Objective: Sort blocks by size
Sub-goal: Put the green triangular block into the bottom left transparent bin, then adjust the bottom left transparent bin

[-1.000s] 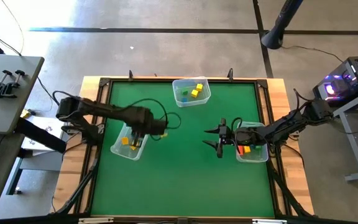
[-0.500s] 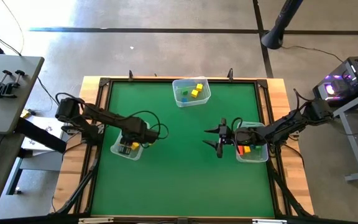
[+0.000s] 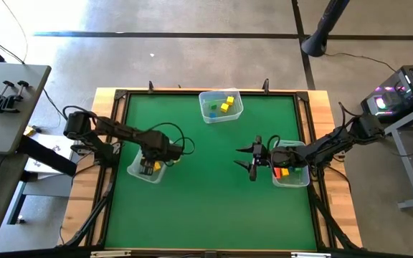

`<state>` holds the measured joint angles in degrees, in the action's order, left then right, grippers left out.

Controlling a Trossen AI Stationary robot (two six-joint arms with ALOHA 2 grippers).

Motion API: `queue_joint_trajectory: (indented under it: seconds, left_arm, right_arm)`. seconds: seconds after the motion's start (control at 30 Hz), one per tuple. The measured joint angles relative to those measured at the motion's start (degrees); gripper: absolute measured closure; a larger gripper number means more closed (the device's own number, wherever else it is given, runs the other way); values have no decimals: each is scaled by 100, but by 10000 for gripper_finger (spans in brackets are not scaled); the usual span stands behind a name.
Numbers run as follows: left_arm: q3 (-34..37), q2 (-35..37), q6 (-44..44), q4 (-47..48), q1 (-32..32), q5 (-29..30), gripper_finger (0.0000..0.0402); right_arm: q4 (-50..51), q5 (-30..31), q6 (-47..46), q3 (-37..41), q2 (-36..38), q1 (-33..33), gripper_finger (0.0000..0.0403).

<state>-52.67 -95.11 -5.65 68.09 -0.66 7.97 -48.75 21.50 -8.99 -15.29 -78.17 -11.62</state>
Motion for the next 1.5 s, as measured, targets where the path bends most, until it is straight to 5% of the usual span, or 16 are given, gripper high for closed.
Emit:
queue_joint_trajectory:
  seconds: [0.73,1.17,1.5]
  left_arm:
    - [65,-17,265,724,359,37,206]
    - [550,732,992,1102,236,-707,206]
    - [801,881,1953,1078,-107,-2128,211]
  right_arm:
    - [1,-44,0,0,0,0,169]
    - [0,-46,0,0,0,0,169]
    - [-4,-46,9,0,0,0,169]
